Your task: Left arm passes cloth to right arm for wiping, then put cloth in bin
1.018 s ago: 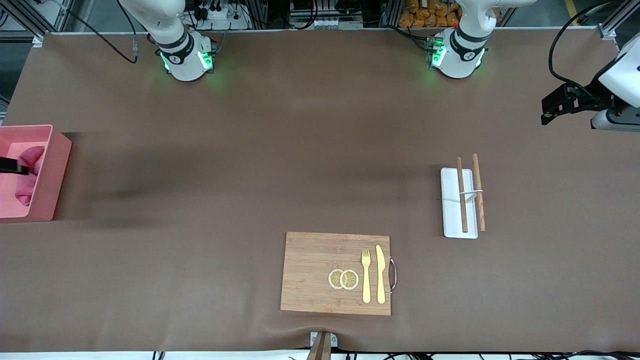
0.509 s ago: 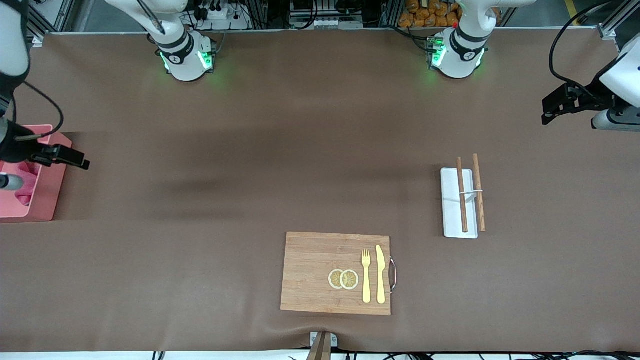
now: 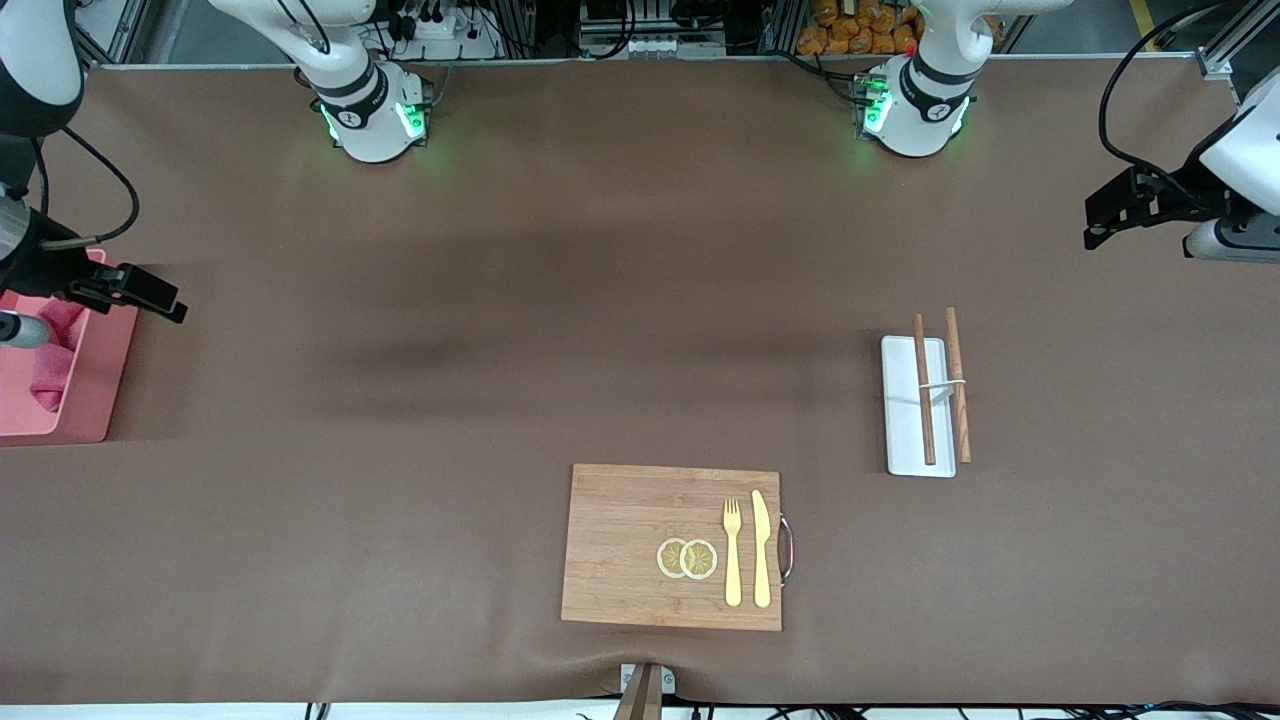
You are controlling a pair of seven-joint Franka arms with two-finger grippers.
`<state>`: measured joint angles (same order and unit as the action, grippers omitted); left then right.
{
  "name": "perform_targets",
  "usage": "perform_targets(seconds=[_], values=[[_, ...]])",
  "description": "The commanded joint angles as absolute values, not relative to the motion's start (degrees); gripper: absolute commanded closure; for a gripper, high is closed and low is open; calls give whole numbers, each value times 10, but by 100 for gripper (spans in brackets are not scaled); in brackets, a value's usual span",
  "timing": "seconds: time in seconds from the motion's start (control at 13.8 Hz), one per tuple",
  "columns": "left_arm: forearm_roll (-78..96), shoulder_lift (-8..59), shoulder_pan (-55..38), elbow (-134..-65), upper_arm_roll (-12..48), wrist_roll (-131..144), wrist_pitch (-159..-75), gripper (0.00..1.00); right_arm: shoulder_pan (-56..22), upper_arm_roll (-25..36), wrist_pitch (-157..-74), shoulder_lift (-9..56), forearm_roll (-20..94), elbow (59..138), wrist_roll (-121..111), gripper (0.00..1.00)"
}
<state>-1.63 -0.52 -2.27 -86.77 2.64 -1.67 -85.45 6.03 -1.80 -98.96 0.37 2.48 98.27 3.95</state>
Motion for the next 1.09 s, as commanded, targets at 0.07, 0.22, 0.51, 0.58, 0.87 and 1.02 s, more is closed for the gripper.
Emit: perform_targets(seconds=[0.07,0.22,0.51,0.58,0.87,1.02], values=[[-7,-7,-21,-865,27,-20,-849,0,27,-14,-961,17,26,954,97,0],[-7,-5,-20,-865,27,-20,-849,0,22,-15,-961,18,26,953,110,0],[-7,-5,-19,-865,27,-21,-848,0,2,-14,-959,16,25,954,116,0],[-7,-5,-20,-865,28,-20,-848,0,1,-14,-962,16,25,954,115,0],[-7,-7,-21,-864,31,-26,-848,0,1,-14,-965,17,10,953,115,0],[-7,-7,-20,-865,31,-26,-848,0,4,-14,-962,19,9,946,113,0]])
